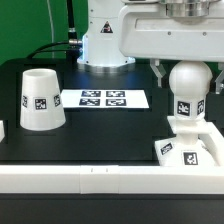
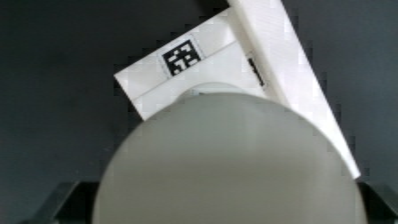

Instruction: Assemble lamp

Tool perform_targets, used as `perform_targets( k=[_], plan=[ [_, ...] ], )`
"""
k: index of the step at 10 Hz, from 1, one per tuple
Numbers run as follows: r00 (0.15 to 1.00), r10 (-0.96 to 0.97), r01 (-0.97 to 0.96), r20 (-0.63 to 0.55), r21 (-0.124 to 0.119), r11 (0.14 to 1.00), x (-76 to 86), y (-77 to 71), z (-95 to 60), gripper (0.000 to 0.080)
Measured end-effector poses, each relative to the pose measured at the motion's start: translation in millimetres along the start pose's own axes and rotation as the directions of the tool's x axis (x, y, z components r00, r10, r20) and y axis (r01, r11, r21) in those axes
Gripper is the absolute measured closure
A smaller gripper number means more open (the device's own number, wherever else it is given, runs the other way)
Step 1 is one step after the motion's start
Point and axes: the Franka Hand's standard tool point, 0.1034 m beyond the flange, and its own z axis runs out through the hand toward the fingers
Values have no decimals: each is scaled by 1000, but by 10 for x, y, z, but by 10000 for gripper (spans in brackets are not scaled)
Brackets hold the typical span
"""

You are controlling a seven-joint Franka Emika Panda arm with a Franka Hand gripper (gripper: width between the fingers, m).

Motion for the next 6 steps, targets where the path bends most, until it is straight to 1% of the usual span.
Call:
perform_targets(
  k=[1, 2, 3, 4, 5, 6],
  plan=[
    [993, 118, -118, 3, 11, 993, 2, -2, 3, 222],
    [977, 213, -213, 11, 16, 977, -8, -1, 7, 222],
    [949, 314, -314, 17, 24, 949, -16, -15, 10, 222],
    [916, 400, -400, 20, 42, 916, -17, -45, 16, 222],
    [901, 434, -435, 21, 47, 899, -18, -58, 15, 222],
    [856, 515, -516, 38, 55, 855, -20, -76, 15, 222]
  ],
)
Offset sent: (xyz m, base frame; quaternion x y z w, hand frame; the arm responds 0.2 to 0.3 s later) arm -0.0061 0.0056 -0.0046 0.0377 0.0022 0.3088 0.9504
